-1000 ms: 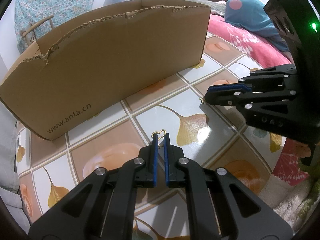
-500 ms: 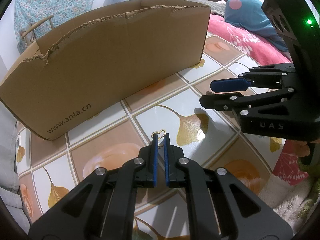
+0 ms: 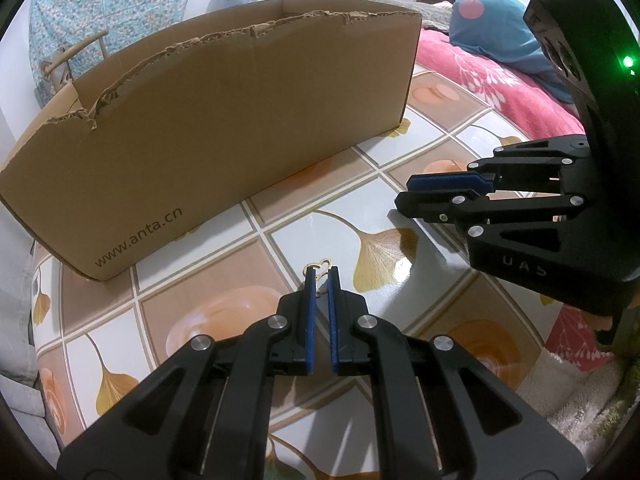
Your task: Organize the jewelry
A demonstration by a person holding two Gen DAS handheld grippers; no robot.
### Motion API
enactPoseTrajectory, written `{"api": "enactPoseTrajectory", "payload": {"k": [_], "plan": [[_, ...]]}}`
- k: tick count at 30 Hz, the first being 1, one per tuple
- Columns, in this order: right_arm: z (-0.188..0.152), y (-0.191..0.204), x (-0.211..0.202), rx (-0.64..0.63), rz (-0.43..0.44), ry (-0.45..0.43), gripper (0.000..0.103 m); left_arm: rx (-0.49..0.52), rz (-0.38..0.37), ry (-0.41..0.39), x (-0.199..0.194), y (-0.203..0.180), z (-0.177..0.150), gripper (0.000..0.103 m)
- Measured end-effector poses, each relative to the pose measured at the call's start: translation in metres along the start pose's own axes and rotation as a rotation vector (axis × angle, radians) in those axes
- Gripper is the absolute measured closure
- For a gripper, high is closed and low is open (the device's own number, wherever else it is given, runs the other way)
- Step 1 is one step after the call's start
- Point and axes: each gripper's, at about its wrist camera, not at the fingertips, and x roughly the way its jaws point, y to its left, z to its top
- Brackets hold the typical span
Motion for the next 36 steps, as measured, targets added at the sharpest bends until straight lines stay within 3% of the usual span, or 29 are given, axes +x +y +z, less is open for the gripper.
{"api": "enactPoseTrajectory", "payload": {"k": [10, 12, 14, 19, 30, 36], "plan": [[-0.001, -0.015, -0.007, 0.045, 0.001, -0.014, 0.09, 0.001, -0.009, 0.011, 0.0, 0.001, 0.002, 0.097], [-0.002, -0.018, -0.009, 0.049, -0.003, -0.019, 0.09, -0.004, -0.013, 0.019, 0.0, 0.001, 0.003, 0.093], [-0.003, -0.021, -0.011, 0.058, -0.003, -0.022, 0.09, -0.013, -0.022, 0.027, -0.001, 0.002, 0.003, 0.08], [-0.006, -0.022, -0.01, 0.068, 0.005, -0.023, 0.09, -0.029, -0.029, 0.037, 0.0, 0.002, 0.004, 0.075], [-0.01, -0.027, -0.008, 0.093, 0.026, -0.029, 0.09, -0.008, 0.012, 0.036, 0.007, -0.005, 0.011, 0.076], [-0.01, -0.029, -0.008, 0.097, 0.03, -0.033, 0.09, -0.004, 0.016, 0.031, 0.007, -0.008, 0.01, 0.092]]}}
